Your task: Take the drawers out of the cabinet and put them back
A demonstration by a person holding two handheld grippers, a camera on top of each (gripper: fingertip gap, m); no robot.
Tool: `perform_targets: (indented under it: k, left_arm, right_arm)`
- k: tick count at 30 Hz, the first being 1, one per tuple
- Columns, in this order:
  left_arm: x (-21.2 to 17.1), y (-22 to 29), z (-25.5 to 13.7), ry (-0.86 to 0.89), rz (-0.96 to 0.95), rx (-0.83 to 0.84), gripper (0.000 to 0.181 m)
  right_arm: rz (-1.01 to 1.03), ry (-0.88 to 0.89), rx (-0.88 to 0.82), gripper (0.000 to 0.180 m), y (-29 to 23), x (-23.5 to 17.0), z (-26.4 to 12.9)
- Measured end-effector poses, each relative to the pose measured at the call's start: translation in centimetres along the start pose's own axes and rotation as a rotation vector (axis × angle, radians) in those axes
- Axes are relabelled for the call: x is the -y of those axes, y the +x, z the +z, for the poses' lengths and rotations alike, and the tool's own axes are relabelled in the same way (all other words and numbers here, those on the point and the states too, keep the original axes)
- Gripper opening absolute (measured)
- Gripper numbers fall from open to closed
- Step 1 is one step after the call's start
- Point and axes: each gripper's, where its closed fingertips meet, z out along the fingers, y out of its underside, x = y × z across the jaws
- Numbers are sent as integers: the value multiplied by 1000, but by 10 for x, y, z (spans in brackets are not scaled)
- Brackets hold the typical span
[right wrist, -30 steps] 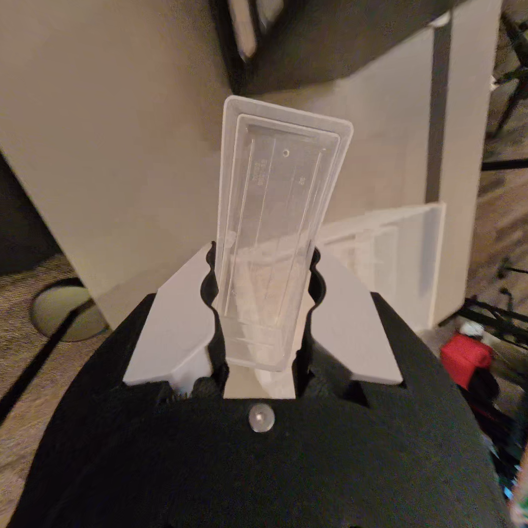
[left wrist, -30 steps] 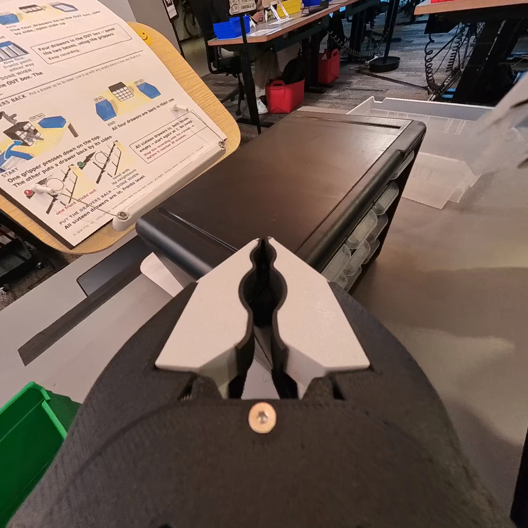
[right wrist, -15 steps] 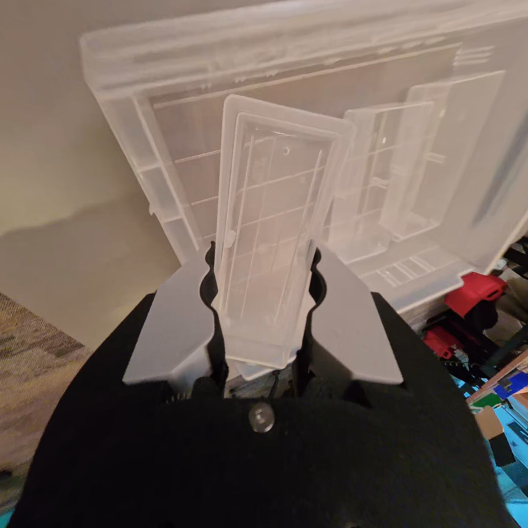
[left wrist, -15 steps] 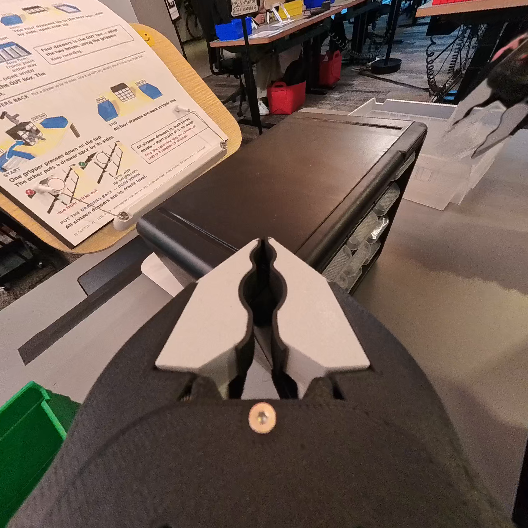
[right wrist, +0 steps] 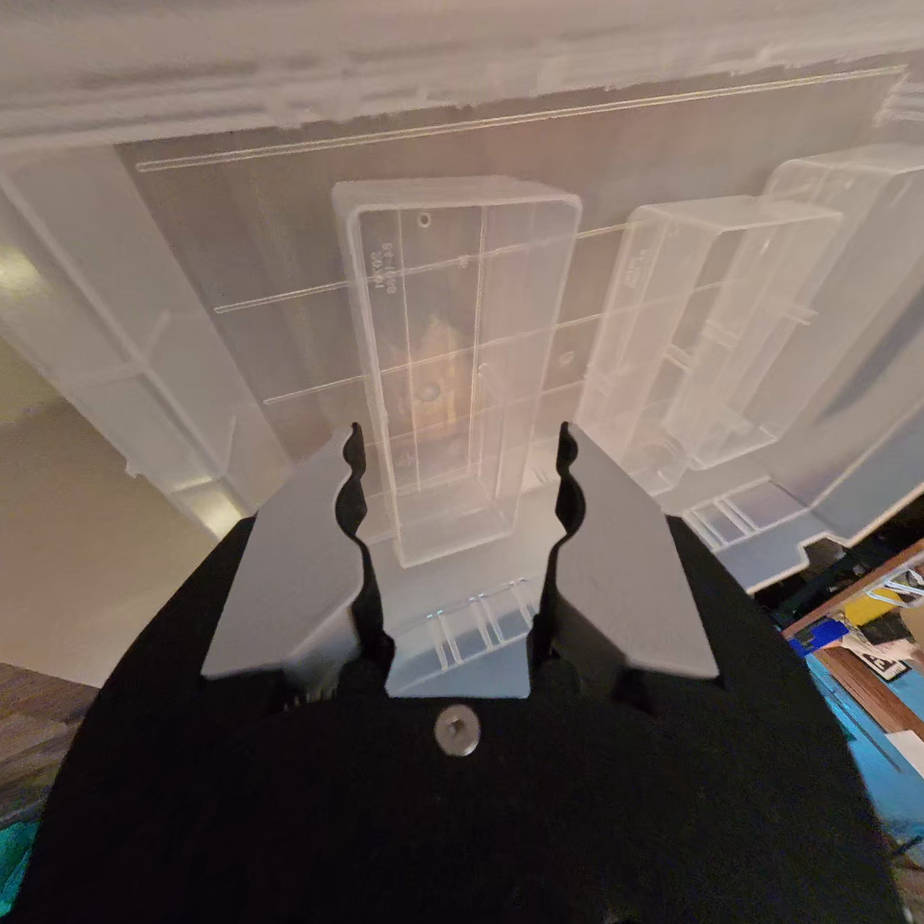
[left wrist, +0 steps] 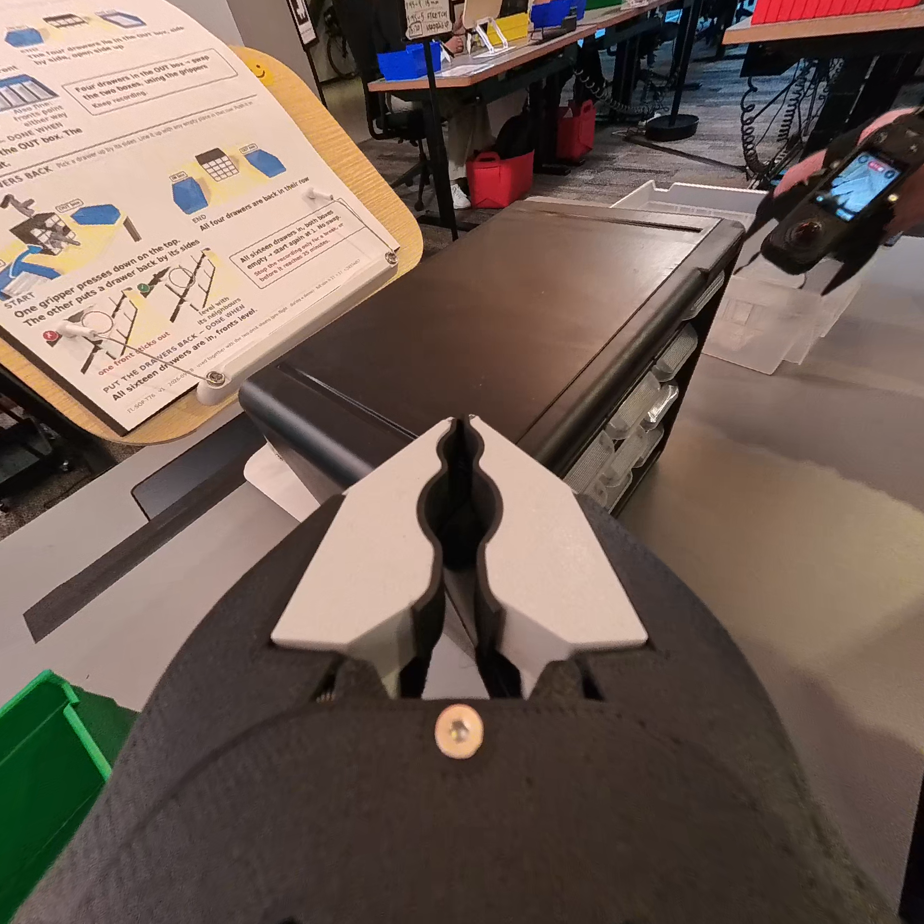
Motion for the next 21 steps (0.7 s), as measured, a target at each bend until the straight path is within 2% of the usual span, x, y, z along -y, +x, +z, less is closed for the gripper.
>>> perform_targets:
  k: [8, 13, 21]
  left_arm:
    - [0, 0, 0, 2, 0, 2, 0]
    - [0, 0, 0, 5, -3, 4, 0]
    - [0, 0, 0, 6, -5, 10, 0]
  right_arm:
    - [99, 79, -76, 64, 9, -6, -31]
    - [182, 185, -77, 43, 7, -11, -54]
    - [158, 170, 17, 28, -14, -9, -30]
